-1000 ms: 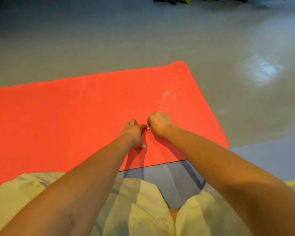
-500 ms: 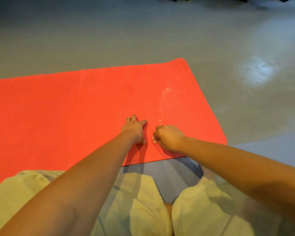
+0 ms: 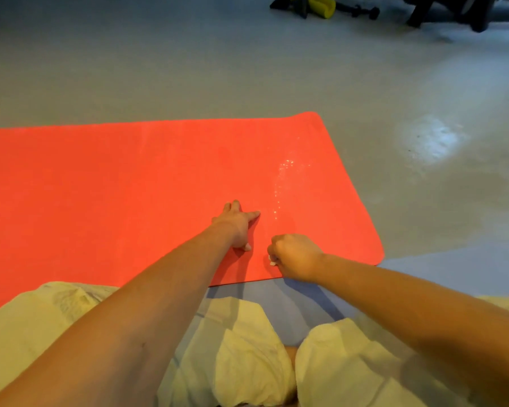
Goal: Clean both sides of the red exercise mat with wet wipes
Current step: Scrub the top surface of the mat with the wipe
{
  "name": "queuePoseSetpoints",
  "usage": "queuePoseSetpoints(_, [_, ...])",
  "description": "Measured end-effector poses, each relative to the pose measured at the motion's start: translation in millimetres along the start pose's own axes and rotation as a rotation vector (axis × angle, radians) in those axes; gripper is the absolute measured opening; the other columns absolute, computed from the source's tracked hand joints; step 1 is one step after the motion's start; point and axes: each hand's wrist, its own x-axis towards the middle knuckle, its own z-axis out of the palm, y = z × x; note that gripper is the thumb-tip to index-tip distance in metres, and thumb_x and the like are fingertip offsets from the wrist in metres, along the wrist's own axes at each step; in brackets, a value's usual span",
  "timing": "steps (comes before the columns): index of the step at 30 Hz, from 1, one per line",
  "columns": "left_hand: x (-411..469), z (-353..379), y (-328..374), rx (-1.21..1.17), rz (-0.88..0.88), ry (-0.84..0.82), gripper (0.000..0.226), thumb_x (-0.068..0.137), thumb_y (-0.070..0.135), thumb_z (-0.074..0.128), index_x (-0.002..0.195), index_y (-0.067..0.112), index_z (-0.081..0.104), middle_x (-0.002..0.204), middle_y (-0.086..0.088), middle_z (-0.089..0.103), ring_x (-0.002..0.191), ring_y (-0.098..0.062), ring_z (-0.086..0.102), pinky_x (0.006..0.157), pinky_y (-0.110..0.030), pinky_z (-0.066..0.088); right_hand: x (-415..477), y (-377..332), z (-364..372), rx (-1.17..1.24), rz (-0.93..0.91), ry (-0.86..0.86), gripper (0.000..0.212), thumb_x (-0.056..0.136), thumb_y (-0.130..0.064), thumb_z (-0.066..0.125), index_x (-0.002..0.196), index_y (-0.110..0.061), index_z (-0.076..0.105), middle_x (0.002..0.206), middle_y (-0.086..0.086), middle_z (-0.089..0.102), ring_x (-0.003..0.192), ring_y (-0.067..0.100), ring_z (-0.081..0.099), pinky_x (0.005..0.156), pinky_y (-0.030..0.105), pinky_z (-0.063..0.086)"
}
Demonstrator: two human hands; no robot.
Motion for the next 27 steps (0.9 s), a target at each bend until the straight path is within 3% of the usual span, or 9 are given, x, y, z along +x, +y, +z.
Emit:
queuePoseSetpoints(10, [17,-1,-3,0.008,-0.004,-0.042,0.124,0.064,0.045,0.097,0.159,0.055,0.017,0.170,-0.014,-0.001,0.159,-0.040,0.001,0.122,-0.057,0.031,64,22,-27,0.035,0.214,0.128,0.015,0.090,-0.025,0.066,0.100,-0.018,0.075,0.105,0.007,0.069,0.098,0.033,0.067,0.076,0.035,0.053])
queuePoseSetpoints(14, [21,-9,2,0.022,-0.017,-0.076,0.124,0.066,0.044,0.097,0.159,0.057,0.015,0.170,-0.015,-0.003,0.158,-0.042,0.000,0.122,-0.059,0.032,34,14,-19,0.020,0.079,0.025,0.017,0.090,-0.030,0.066,0.098,-0.018,0.074,0.104,0.007,0.069,0.094,0.033,0.067,0.070,0.034,0.051])
queuePoseSetpoints(18, [24,-13,0,0.029,0.000,-0.069,0.119,0.069,0.047,0.094,0.158,0.057,0.016,0.163,-0.014,0.012,0.155,-0.045,0.009,0.119,-0.058,0.035,-8,4,-5,-0.070,-0.118,-0.082,0.012,0.091,-0.021,0.060,0.093,-0.015,0.070,0.097,0.007,0.064,0.085,0.036,0.064,0.060,0.033,0.032])
queuePoseSetpoints(24, [29,-6,-2,-0.006,-0.011,0.002,0.122,0.058,0.047,0.099,0.154,0.060,0.024,0.149,-0.008,0.026,0.147,-0.040,0.023,0.113,-0.057,0.043,28,18,-13,0.015,0.065,0.074,0.015,0.092,-0.023,0.061,0.098,-0.018,0.074,0.102,0.007,0.065,0.091,0.035,0.066,0.064,0.032,0.039])
queuePoseSetpoints(27, [31,-6,-1,-0.006,-0.027,-0.002,0.127,0.058,0.044,0.100,0.155,0.060,0.020,0.156,-0.010,0.021,0.151,-0.041,0.018,0.114,-0.058,0.041,55,31,-22,0.042,0.199,0.149,0.016,0.091,-0.023,0.062,0.100,-0.018,0.074,0.103,0.006,0.065,0.093,0.034,0.066,0.067,0.034,0.046])
